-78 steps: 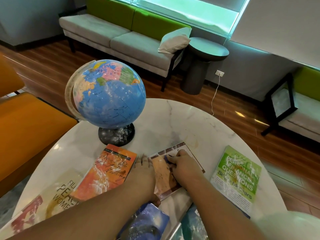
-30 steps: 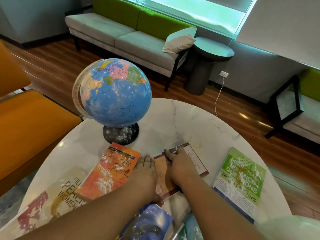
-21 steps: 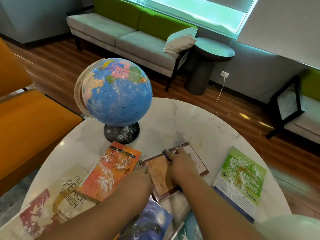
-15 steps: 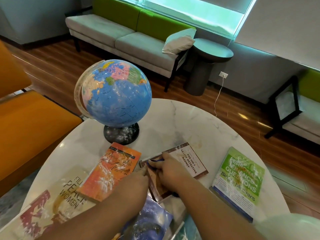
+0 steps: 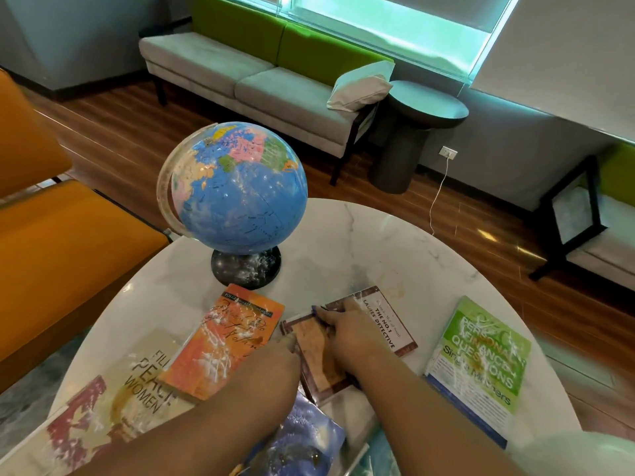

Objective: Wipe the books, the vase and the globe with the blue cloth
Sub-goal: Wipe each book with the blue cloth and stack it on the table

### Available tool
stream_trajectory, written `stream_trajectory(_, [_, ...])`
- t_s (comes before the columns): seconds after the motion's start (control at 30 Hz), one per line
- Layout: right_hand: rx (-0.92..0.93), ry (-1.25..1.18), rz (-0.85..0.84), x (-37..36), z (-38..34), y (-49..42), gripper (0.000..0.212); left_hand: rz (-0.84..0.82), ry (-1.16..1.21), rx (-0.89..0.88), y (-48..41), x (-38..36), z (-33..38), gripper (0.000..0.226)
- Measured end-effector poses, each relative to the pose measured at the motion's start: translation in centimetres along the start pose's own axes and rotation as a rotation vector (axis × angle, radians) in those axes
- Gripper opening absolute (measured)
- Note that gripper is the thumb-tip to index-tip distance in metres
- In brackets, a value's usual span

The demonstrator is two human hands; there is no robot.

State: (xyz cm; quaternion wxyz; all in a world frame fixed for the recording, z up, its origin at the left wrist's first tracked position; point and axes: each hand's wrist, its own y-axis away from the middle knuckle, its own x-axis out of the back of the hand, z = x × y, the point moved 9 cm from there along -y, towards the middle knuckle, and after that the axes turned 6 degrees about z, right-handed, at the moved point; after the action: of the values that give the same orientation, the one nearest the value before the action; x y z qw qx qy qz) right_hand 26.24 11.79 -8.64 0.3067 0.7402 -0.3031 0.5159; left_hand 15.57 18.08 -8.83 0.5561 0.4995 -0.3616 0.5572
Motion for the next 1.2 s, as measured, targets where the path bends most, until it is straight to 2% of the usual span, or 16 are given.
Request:
stream_trajectory(0.1, [0.072, 0.030, -0.003, -0.7, -3.3, 0.6, 0.046, 0.080, 0.068, 0.025, -0.1, 1.3, -0.5, 0.041])
stream_trajectory(0.2, [0.267, 0.058, -0.071, -1.6, -5.6, 2.0, 0.051, 0.186, 0.132, 0.034, 0.0, 2.6, -2.0, 0.032])
stream_trajectory(0.3, [0.183, -0.091, -0.102, -0.9, -1.9, 2.1, 0.038, 0.247, 0.160, 0.060, -0.2, 2.8, -4.3, 0.019])
stream_trajectory(0.43, [0.040, 0.026, 0.009, 0.3, 2.0, 1.9, 0.036, 0.295, 0.180, 0.084, -0.4, 3.5, -5.6, 0.016])
stream_trajectory(0.47, [0.063, 0.046, -0.007, 0.3, 1.2, 2.4, 0.035, 0.301, 0.182, 0.082, -0.4, 3.6, -5.3, 0.014])
stream_trajectory(0.53, [0.249, 0.147, -0.094, -0.6, -2.1, 4.0, 0.045, 0.290, 0.179, 0.080, -0.7, 3.7, -4.5, 0.012])
stream_trajectory(0.6, [0.410, 0.192, -0.174, -1.1, -4.1, 6.2, 0.052, 0.237, 0.192, 0.067, -1.0, 3.5, -3.2, 0.023])
stream_trajectory(0.67, [0.470, 0.171, -0.186, -0.7, -3.1, 7.3, 0.049, 0.171, 0.178, 0.051, -1.5, 3.1, -2.1, 0.037])
stream_trajectory(0.73, [0.401, 0.152, -0.177, -0.1, 0.1, 7.1, 0.046, 0.129, 0.136, 0.036, -2.2, 2.7, -1.3, 0.048])
stream_trajectory(0.8, [0.258, 0.169, -0.124, 0.6, 3.5, 6.3, 0.048, 0.067, 0.102, 0.046, -2.7, 2.2, -0.8, 0.052])
stream_trajectory(0.87, [0.207, 0.209, -0.093, 0.8, 3.8, 6.0, 0.048, -0.011, 0.056, 0.056, -3.1, 1.6, -0.1, 0.055])
stream_trajectory(1.03, [0.436, 0.137, -0.196, 0.6, -0.2, 8.1, 0.039, -0.142, -0.012, 0.155, -4.1, 0.6, 0.6, 0.088])
stream_trajectory(1.1, [0.352, 0.080, -0.156, 1.2, 2.3, 7.4, 0.037, -0.180, -0.047, 0.161, -4.1, 0.6, 1.0, 0.104])
stream_trajectory(1.2, [-0.088, -0.030, 0.019, 3.0, 8.5, 5.2, 0.032, -0.216, -0.103, 0.164, -4.1, 0.7, 1.3, 0.113])
